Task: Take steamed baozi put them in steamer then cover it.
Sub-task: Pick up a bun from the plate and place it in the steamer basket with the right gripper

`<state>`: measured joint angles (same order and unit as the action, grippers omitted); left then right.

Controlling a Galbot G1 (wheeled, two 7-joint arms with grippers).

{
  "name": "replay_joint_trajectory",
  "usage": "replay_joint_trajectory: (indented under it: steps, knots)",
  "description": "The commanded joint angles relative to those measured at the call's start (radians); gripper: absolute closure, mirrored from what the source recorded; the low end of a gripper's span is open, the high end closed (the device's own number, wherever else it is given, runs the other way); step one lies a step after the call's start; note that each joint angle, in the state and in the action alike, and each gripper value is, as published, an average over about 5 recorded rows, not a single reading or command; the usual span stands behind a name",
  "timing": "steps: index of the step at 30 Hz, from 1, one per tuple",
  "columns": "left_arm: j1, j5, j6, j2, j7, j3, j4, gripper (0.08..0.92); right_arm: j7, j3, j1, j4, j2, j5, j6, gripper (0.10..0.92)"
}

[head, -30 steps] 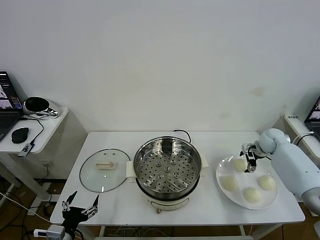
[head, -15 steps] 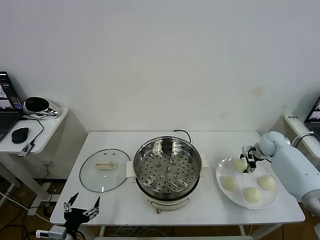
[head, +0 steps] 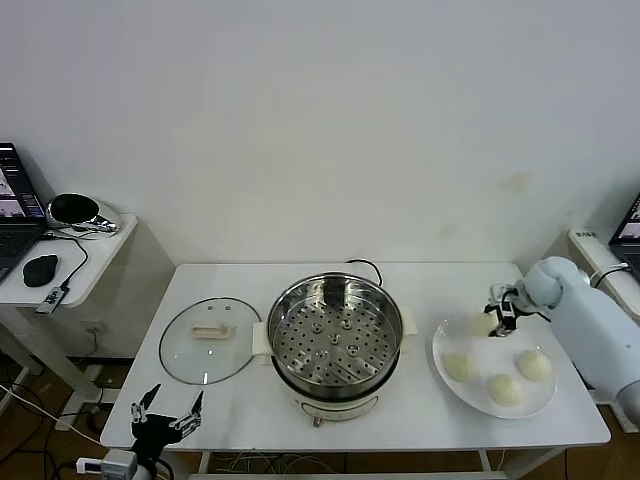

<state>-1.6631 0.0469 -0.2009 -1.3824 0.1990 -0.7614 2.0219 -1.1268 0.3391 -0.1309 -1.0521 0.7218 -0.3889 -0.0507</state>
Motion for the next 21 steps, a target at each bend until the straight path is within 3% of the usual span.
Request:
replay_joint_trajectory:
  steps: [1,7,14,18,21]
  knots:
    - [0.004,0.0,0.0,0.0,0.0,0.001,-0.003,0.177,-0.024,0.101,0.105,-0.147,-0.11,0.153,-0.035,0.448]
    - [0.002,-0.002,-0.001,0.009,-0.005,0.004,0.007,0.177,-0.108,0.263,0.34,-0.231,-0.107,0.327,-0.086,0.448]
    - [-0.007,-0.007,0.0,0.018,-0.019,-0.019,0.02,0.177,-0.189,0.448,0.546,-0.166,0.086,0.447,-0.066,0.448]
    - [-0.007,-0.001,-0.002,0.013,-0.025,-0.027,0.03,0.177,-0.252,0.46,0.585,0.001,0.258,0.482,0.127,0.448]
    - [-0.007,0.005,-0.003,0.006,-0.027,-0.027,0.033,0.177,-0.273,0.44,0.576,0.141,0.399,0.463,0.359,0.448]
